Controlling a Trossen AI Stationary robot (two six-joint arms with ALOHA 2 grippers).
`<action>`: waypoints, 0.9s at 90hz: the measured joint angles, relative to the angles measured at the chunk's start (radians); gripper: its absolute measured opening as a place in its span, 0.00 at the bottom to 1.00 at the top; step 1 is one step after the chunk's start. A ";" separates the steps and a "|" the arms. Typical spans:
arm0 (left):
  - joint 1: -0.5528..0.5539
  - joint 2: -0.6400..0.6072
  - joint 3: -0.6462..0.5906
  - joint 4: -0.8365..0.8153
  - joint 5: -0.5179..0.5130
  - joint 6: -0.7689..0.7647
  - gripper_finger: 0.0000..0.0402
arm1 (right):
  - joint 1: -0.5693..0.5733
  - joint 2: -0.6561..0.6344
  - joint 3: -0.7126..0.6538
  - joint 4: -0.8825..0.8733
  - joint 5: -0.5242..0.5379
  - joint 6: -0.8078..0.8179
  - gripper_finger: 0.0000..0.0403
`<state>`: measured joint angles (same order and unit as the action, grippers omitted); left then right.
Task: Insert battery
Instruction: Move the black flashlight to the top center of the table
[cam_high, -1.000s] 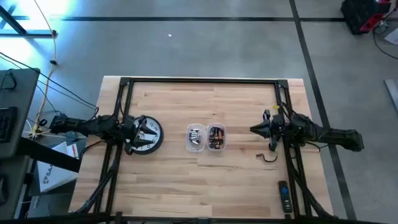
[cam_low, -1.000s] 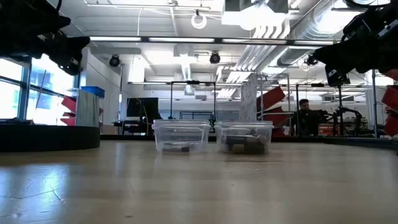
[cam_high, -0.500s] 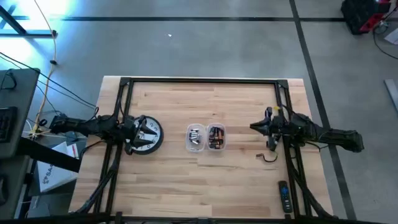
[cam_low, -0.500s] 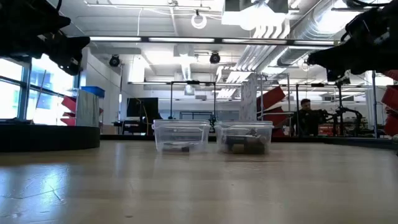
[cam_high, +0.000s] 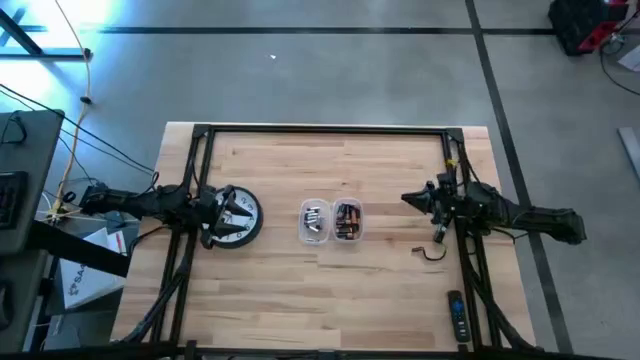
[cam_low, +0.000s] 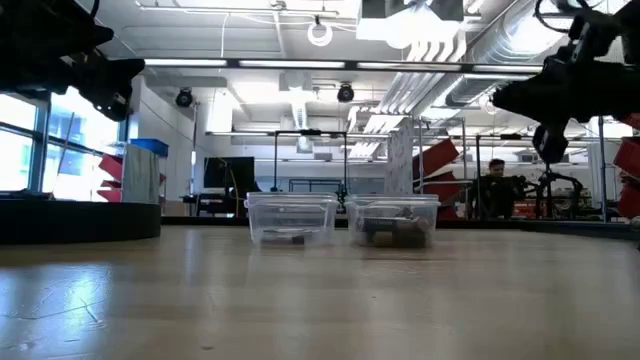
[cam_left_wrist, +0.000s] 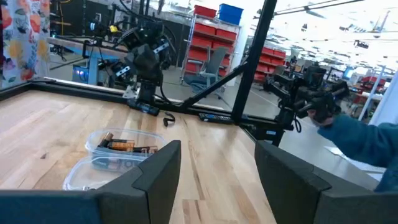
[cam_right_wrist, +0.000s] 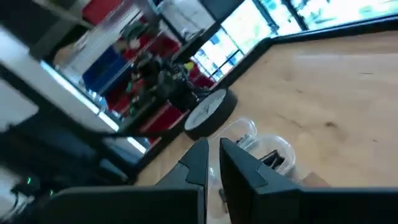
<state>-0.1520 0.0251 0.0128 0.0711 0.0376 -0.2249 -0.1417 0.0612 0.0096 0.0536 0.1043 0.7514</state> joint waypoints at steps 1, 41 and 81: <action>0.000 0.000 0.000 0.000 0.000 0.000 0.47 | 0.000 0.000 0.000 0.007 0.022 0.003 0.02; 0.000 0.000 0.000 0.000 0.000 0.000 0.47 | 0.103 0.431 0.165 0.190 -0.004 -0.197 0.00; 0.000 0.000 0.000 0.000 0.000 0.000 0.47 | 0.242 0.987 0.867 -1.096 -0.005 -0.394 0.00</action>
<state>-0.1524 0.0254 0.0128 0.0711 0.0374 -0.2250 0.1005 1.0477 0.8769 -1.0419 0.0998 0.3573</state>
